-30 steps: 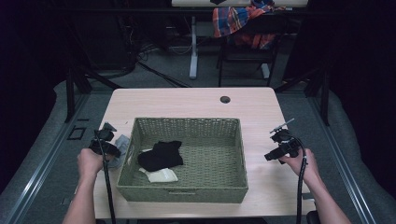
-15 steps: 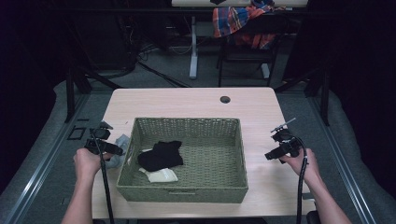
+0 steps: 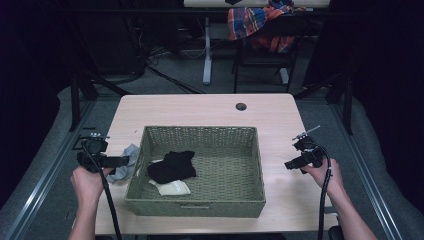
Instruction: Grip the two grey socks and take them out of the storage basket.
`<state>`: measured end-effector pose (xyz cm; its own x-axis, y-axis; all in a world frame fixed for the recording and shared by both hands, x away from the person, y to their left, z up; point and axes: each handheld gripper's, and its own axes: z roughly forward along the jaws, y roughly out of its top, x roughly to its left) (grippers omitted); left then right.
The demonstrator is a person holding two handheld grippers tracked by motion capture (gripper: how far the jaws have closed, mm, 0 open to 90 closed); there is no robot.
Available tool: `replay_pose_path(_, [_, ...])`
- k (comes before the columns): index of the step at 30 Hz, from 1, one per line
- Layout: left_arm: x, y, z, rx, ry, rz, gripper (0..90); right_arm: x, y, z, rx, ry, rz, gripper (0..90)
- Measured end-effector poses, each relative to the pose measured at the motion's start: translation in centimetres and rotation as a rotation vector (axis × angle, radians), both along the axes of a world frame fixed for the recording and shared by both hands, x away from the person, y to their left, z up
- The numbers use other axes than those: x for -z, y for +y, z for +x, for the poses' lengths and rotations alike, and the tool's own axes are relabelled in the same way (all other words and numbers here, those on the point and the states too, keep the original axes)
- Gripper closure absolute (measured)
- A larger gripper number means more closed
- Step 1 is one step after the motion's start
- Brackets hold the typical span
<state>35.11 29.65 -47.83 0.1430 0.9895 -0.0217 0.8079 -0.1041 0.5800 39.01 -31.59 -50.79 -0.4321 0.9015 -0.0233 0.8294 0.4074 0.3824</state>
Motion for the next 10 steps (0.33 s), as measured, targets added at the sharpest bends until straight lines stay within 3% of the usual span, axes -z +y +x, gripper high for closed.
replay_pose_path(4, [-0.1, -0.1, -2.2, -0.018, -0.043, -0.010, 0.0, 0.0, 0.1, 0.0, -0.005, -0.007, 0.001, 20.5])
replay_pose_path(6, [-0.1, -0.1, -2.7, -0.015, -0.047, -0.004, 0.0, 0.0, 0.1, 0.0, -0.007, -0.005, -0.001, 19.9])
replay_pose_path(10, [0.2, 0.1, -3.9, -0.012, -0.049, -0.040, 0.0, 0.0, 0.1, 0.1, -0.018, -0.001, -0.004, 18.9])
